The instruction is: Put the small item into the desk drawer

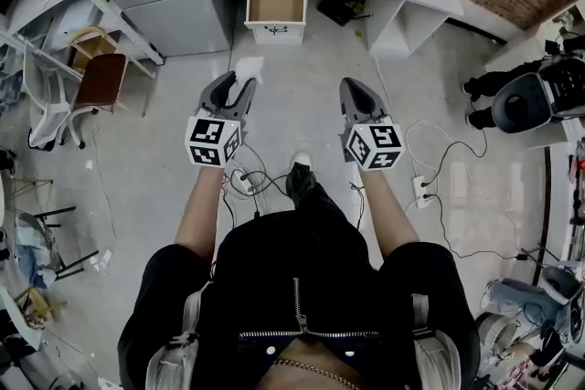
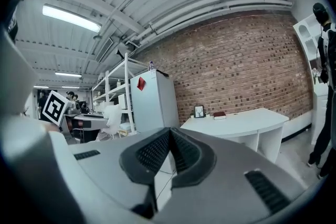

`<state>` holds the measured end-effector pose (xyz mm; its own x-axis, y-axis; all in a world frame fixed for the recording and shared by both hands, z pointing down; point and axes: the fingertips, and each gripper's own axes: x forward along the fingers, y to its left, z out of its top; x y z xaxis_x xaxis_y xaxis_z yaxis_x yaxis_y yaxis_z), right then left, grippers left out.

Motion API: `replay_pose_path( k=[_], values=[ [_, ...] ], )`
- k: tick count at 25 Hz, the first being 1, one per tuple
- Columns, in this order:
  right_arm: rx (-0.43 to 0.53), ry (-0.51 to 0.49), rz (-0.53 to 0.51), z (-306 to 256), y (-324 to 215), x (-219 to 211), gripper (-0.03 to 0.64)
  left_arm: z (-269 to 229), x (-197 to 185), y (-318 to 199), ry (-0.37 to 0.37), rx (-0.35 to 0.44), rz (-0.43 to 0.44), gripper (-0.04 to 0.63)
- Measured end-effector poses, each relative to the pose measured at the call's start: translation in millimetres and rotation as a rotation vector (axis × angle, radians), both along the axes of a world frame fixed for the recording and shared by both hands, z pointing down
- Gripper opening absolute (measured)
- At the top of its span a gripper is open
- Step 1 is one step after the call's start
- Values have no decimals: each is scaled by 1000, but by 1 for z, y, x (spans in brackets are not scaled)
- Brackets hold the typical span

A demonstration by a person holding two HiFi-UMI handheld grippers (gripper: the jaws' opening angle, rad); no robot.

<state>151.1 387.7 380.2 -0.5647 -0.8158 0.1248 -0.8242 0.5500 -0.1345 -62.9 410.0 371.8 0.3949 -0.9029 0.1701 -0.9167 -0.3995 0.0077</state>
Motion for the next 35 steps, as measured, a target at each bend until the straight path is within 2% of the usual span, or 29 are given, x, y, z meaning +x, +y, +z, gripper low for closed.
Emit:
replay_pose_path(
  k=[10,17,27,35],
  values=[
    [4,3,-52,-14,-126,0,5,-16,-1,-114,-1,10,-51,158],
    [25,13,-87,-22,-189,-9,5,-23,-4,-171,5,22,-77,158],
    [19,5,-71,-20,-246,-7,5,-24,0,-235,-4,22,-58,158],
    [5,19,-22,-11,-323,-31,5,-14,-27,-322,11,23,-15,158]
  ],
)
